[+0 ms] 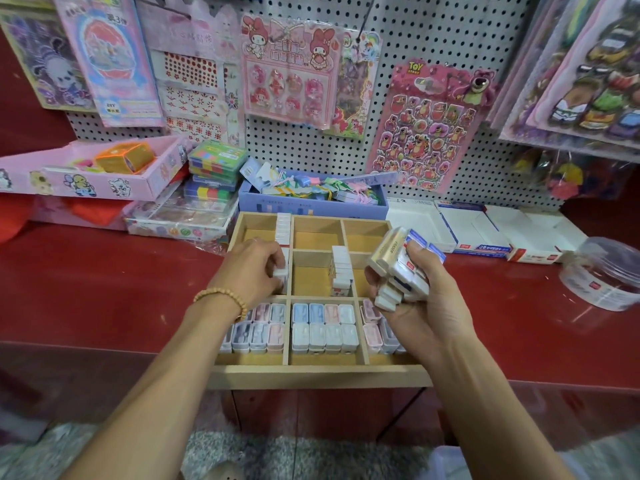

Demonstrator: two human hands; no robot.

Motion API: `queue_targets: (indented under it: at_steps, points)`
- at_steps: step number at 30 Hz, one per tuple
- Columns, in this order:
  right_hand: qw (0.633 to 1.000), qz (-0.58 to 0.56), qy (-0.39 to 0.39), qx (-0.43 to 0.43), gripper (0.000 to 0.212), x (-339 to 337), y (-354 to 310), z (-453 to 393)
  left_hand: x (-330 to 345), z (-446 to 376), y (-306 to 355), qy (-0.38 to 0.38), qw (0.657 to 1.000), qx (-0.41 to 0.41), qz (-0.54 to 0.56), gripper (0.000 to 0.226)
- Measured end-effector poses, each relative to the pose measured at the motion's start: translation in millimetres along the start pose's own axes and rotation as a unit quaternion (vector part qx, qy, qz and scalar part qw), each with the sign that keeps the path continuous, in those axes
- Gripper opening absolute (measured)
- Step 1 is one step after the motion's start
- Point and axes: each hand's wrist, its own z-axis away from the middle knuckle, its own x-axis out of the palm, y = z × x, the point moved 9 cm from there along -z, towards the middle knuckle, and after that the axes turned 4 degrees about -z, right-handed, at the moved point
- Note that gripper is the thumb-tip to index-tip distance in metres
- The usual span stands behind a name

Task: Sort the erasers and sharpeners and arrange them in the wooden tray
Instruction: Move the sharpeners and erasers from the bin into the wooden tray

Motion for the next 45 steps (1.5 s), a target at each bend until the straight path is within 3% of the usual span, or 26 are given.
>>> queue_targets:
  at_steps: [8,11,13,16,18,23,25,28,30,33,35,37,39,45]
  points:
    - [1.0,0.022,-0.002,0.012,0.04,-6,6,-5,1,-1,-10,-0.045,0.998,-0.031,0.031,0.019]
    - [1.0,0.017,-0.01,0.018,0.037,-5,9,-8,-25,1,0,0.047,0.999,-0.022,0.0,0.017]
    - [1.0,0.017,-0.013,0.016,0.034,-2,9,-10,-40,5,24,0.099,0.991,0.006,0.085,0.014]
    - [1.0,0.023,-0.005,0.004,0.025,1,9,-14,-26,5,70,-0.002,0.95,0.038,0.311,0.011]
    - [0.999,0.032,-0.016,-0.002,0.024,5,9,-18,-18,2,93,-0.049,0.923,0.058,0.378,0.008]
    - [0.998,0.06,-0.034,-0.01,0.052,8,0,-26,-2,-13,103,-0.1,0.877,0.047,0.467,0.025]
    - [0.997,0.067,-0.043,-0.011,0.054,6,-4,-27,4,-14,104,-0.116,0.864,0.032,0.489,0.031]
    - [0.996,0.084,-0.04,-0.017,0.071,1,-6,-29,10,-15,107,-0.142,0.861,0.021,0.487,0.033]
    - [0.996,0.076,-0.025,-0.026,0.06,-4,-11,-30,11,-15,110,-0.15,0.866,0.024,0.477,0.025]
    - [0.998,0.049,-0.013,-0.039,0.015,-8,-24,-28,14,-18,107,-0.147,0.842,-0.013,0.519,0.019]
    - [0.998,0.038,0.006,-0.053,0.014,-15,-35,-26,15,-20,104,-0.138,0.831,-0.035,0.538,0.018]
    - [0.997,0.04,0.029,-0.062,0.021,-26,-46,-24,16,-23,102,-0.12,0.858,-0.044,0.497,0.02]
    - [0.996,0.028,0.044,-0.068,0.019,-36,-56,-22,19,-25,102,-0.108,0.899,-0.035,0.423,0.023]
    - [0.993,0.036,0.072,-0.088,0.013,-67,-75,-11,23,-34,112,-0.061,0.974,0.022,0.217,0.033]
